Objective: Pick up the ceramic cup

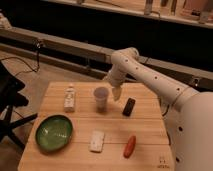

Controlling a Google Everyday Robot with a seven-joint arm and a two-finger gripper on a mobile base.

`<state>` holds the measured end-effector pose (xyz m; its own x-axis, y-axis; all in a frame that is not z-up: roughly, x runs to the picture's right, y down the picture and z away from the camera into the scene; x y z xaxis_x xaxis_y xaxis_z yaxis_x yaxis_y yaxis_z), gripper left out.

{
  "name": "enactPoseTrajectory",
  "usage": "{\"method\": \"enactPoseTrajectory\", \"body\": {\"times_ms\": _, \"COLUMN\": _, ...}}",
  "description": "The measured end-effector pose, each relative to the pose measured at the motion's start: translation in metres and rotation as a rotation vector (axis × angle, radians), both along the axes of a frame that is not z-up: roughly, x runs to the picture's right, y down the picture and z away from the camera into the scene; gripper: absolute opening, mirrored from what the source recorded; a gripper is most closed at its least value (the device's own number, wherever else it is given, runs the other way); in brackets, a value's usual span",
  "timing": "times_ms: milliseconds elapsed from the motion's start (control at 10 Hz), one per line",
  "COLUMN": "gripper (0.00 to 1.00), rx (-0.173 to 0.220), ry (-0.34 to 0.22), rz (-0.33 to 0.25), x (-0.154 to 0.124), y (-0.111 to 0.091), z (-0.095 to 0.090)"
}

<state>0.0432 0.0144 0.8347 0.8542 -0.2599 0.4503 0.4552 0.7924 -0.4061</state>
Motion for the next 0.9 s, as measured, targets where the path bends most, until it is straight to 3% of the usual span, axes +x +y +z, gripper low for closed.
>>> {"method": "enactPoseTrajectory", "body": {"times_ms": 100, "gripper": 0.8, "rx": 0.004, "ry": -0.005, "rz": -0.011, "x": -0.001, "y": 0.0, "z": -0.002}}
{"method": "enactPoseTrajectory", "body": {"times_ms": 400, "gripper": 0.8, "rx": 0.016, "ry": -0.061, "rz": -0.117, "x": -0.006, "y": 0.015, "z": -0.009}}
{"method": "enactPoseTrajectory", "body": {"times_ms": 900, "gripper": 0.8, "rx": -0.033, "ry": -0.046, "rz": -0.131, "x": -0.001, "y": 0.032, "z": -0.004}}
